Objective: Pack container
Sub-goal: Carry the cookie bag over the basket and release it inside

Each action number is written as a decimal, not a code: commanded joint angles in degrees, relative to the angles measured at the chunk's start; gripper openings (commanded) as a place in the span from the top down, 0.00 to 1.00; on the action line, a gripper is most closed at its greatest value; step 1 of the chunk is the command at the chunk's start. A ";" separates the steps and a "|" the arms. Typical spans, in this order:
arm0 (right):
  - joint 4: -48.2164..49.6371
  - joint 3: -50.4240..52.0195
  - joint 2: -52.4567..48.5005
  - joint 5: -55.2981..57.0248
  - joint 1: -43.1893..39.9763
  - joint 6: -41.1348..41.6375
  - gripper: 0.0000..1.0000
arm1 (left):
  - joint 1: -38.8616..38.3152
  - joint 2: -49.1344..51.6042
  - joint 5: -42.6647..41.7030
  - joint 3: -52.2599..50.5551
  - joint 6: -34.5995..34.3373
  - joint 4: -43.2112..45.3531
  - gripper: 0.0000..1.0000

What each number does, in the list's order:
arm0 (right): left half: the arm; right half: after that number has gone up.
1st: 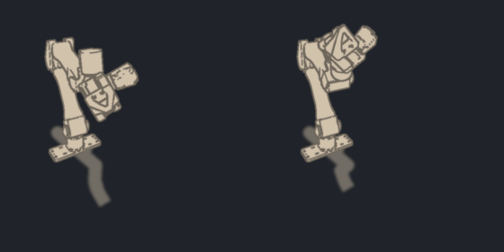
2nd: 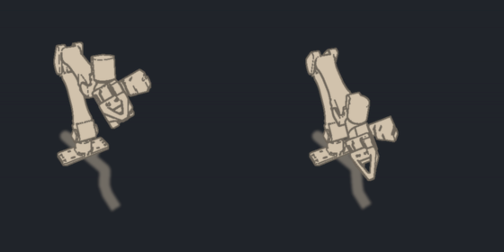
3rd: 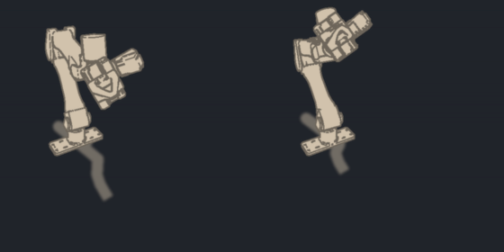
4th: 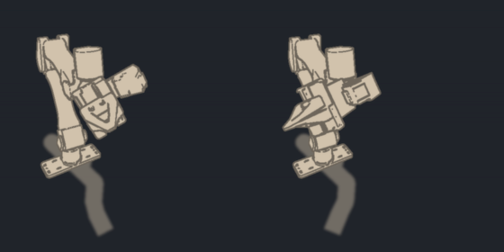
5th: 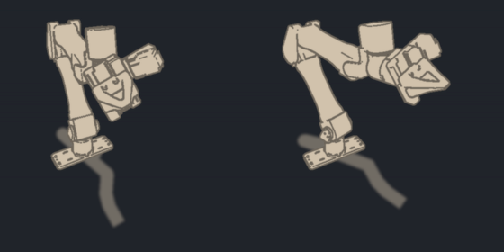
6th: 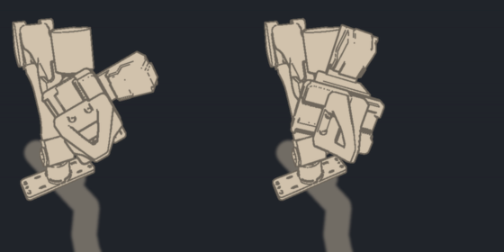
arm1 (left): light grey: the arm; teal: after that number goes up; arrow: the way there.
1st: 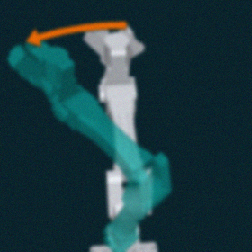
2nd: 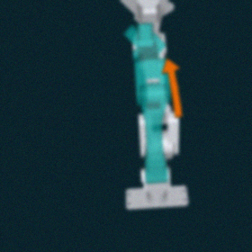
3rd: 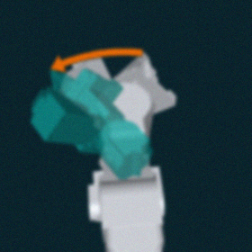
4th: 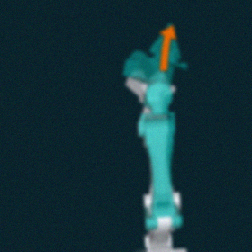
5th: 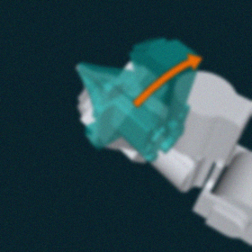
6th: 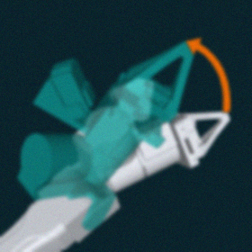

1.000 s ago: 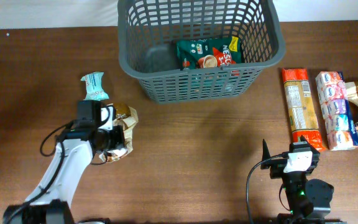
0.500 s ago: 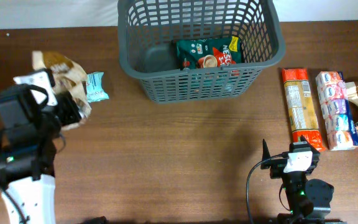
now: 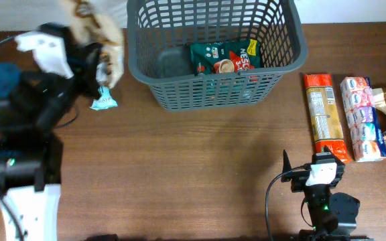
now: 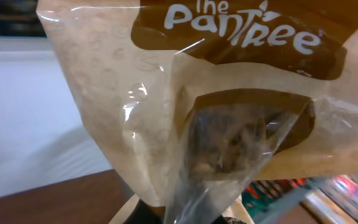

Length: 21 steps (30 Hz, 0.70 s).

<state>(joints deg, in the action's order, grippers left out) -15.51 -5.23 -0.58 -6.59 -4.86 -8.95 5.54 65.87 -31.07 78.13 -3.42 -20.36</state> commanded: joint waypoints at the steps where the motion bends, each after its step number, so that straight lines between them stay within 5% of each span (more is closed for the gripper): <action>1: -0.11 0.37 0.26 -0.31 0.39 0.70 0.01 | -5.97 7.56 -3.69 3.61 4.35 0.85 0.98; 14: -0.11 0.37 0.26 -0.33 0.39 0.70 0.01 | -19.74 37.97 -0.50 27.74 17.09 -10.47 0.98; 21: -0.11 0.37 0.26 -0.31 0.39 0.70 0.01 | -23.39 46.84 6.97 28.04 17.31 -12.09 0.98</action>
<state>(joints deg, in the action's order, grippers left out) -15.51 -5.23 -0.58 -6.59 -4.86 -8.95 -17.10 109.93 -28.47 105.01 12.29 -32.25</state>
